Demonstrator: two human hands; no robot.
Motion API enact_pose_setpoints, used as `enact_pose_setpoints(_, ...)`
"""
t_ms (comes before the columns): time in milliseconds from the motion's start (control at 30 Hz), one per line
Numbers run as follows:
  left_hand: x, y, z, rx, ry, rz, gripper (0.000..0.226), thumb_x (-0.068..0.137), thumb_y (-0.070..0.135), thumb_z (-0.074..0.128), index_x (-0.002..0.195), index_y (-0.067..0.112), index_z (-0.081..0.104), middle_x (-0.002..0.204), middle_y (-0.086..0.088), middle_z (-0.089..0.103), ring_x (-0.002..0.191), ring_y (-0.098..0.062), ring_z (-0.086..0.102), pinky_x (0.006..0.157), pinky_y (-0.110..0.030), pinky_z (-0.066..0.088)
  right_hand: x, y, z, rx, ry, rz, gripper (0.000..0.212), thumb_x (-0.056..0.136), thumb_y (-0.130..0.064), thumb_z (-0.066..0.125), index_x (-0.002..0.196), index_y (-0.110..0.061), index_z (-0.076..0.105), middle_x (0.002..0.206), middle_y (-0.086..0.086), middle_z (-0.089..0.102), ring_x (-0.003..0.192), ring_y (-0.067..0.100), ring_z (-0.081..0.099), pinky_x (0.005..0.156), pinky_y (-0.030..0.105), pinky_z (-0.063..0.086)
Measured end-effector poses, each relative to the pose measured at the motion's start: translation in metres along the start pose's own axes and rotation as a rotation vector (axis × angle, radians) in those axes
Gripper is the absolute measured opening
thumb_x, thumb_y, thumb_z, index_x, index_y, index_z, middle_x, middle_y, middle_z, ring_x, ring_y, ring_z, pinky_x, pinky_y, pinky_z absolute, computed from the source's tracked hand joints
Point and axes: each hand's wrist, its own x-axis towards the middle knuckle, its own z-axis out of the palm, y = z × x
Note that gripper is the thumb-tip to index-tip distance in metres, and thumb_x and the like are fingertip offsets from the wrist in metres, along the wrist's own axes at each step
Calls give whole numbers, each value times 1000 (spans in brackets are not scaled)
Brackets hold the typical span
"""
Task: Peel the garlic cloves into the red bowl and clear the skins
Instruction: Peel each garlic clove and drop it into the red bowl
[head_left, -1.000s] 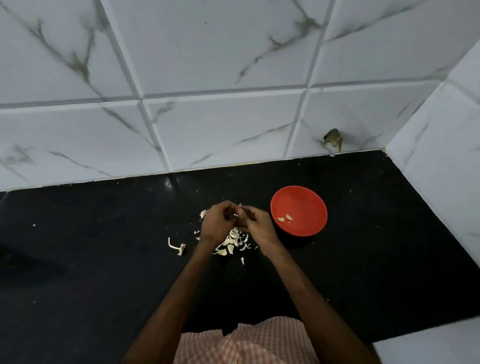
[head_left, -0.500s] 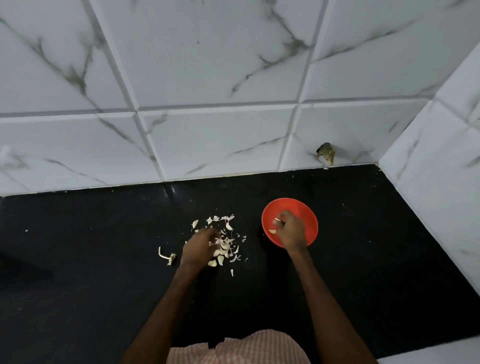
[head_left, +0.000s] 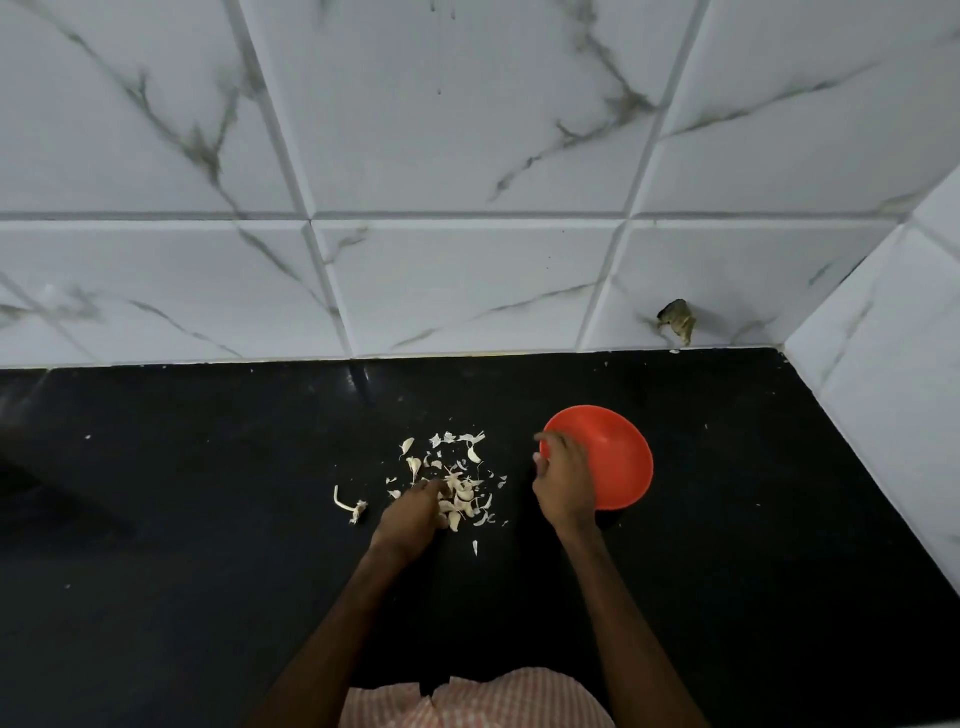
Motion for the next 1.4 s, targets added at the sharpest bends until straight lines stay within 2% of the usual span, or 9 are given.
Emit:
enact_pose_setpoints(167,-2,-1,-12,-544,268,-26,16,87,15,77,82,28,69,95,10,70,88,-6,64,79,-30,52,-3,-37,25,215,-111,-46,21,99,-7,58,118,-8,68,115,2,67,108,14,61,93,25,47)
enact_pose_setpoints(333,2,2,-19,-844,289,-89,10,98,6,62,89,10,61,83,-1,72,76,-21,65,63,-28,52,-14,-66,47,438,-242,64,18,103,-17,55,110,-12,71,98,-4,74,90,5,68,83,27,55)
enact_pose_setpoints(567,2,4,-16,-561,242,-73,22,99,12,57,85,27,51,75,10,63,72,-8,60,71,-35,48,-20,-55,57,372,-175,109,18,97,-2,58,105,-9,73,95,-2,73,86,5,67,79,24,53)
enact_pose_setpoints(667,-1,3,-14,-344,244,-124,11,102,27,53,94,31,47,75,18,61,73,-3,60,68,-32,46,-7,-47,53,203,-136,90,27,98,0,55,119,-8,69,115,4,69,105,13,63,92,25,50)
enact_pose_setpoints(833,0,8,-20,-270,266,-120,13,102,40,51,102,26,52,84,15,65,84,-11,65,78,-37,55,15,-46,55,-163,-370,-146,53,99,6,44,148,-15,47,148,4,45,135,18,41,112,27,37)
enact_pose_setpoints(1000,3,8,-24,-237,227,-111,22,99,46,55,110,27,57,97,9,70,93,-13,64,81,-34,50,9,-39,66,-383,-400,-266,51,99,4,46,146,-14,47,148,3,43,134,19,41,109,29,40)
enact_pose_setpoints(1167,7,11,-22,-342,217,-93,11,102,23,56,103,19,66,90,5,72,82,-12,67,79,-36,55,-4,-36,66,91,-167,21,25,96,3,56,115,-8,69,113,3,68,103,11,63,84,16,49)
enact_pose_setpoints(1267,11,13,-24,-514,253,-94,14,98,12,61,90,23,65,79,7,70,72,-7,66,74,-34,54,-9,-39,63,456,-39,245,8,95,-5,65,99,-7,73,85,4,75,79,19,72,71,28,57)
enact_pose_setpoints(1400,14,17,-21,-450,175,-119,15,92,35,71,98,25,62,87,8,72,80,-7,68,80,-35,55,-10,-37,60,586,-11,306,7,94,-12,69,88,-12,72,72,3,74,67,20,71,63,30,56)
